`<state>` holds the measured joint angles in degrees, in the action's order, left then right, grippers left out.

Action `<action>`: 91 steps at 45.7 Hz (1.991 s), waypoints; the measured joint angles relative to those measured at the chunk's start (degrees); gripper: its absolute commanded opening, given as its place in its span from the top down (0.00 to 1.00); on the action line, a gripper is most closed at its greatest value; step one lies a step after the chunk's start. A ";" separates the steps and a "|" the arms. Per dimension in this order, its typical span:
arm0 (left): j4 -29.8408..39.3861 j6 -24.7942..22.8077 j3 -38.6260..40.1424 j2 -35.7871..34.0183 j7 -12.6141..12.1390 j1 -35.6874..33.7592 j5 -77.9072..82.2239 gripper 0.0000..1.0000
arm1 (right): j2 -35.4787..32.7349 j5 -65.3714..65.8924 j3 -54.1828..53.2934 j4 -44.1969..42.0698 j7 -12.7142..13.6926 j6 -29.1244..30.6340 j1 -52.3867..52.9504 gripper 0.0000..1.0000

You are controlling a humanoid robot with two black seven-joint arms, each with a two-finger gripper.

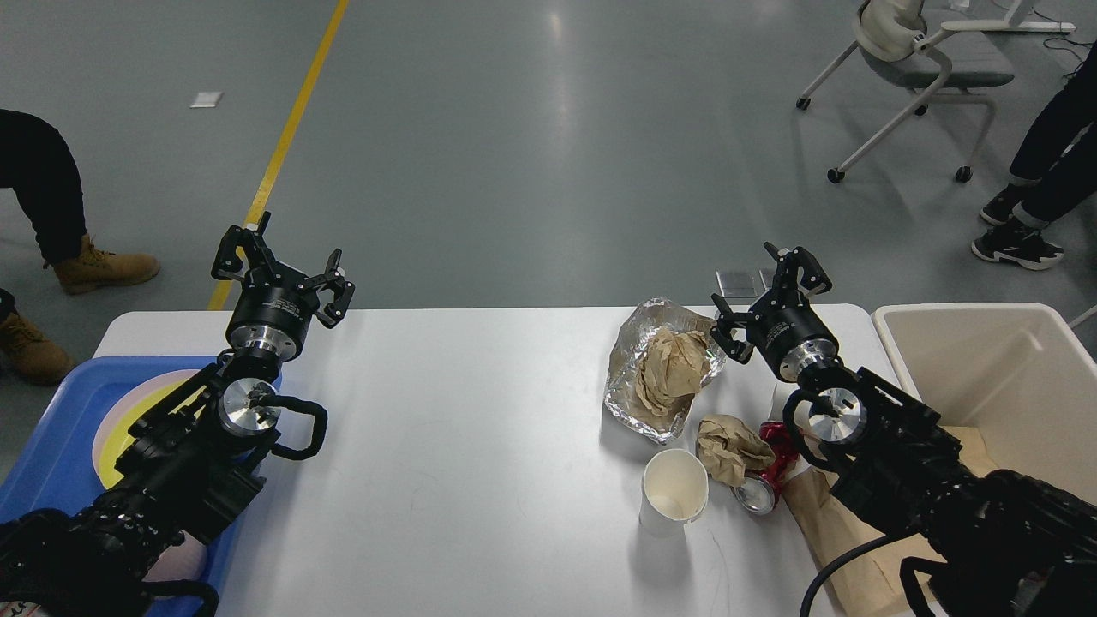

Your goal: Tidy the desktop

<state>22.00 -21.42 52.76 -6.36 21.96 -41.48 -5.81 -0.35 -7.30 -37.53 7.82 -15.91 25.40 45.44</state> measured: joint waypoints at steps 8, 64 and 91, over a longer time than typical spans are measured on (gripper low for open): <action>0.00 -0.29 0.28 -0.08 0.87 0.98 0.04 0.04 | 0.00 0.00 0.00 0.00 0.00 0.00 0.00 0.00; -0.03 -0.37 0.09 0.12 2.12 1.04 0.10 0.04 | -0.01 0.02 0.09 0.00 0.00 0.08 0.00 0.00; -0.02 -0.37 0.06 0.12 2.12 1.04 0.10 0.04 | 0.04 0.00 -0.10 0.10 0.45 -0.79 0.55 0.00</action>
<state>21.97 -21.80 52.82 -6.24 24.08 -40.44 -5.71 -0.30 -7.30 -37.63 7.92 -15.46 24.61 45.99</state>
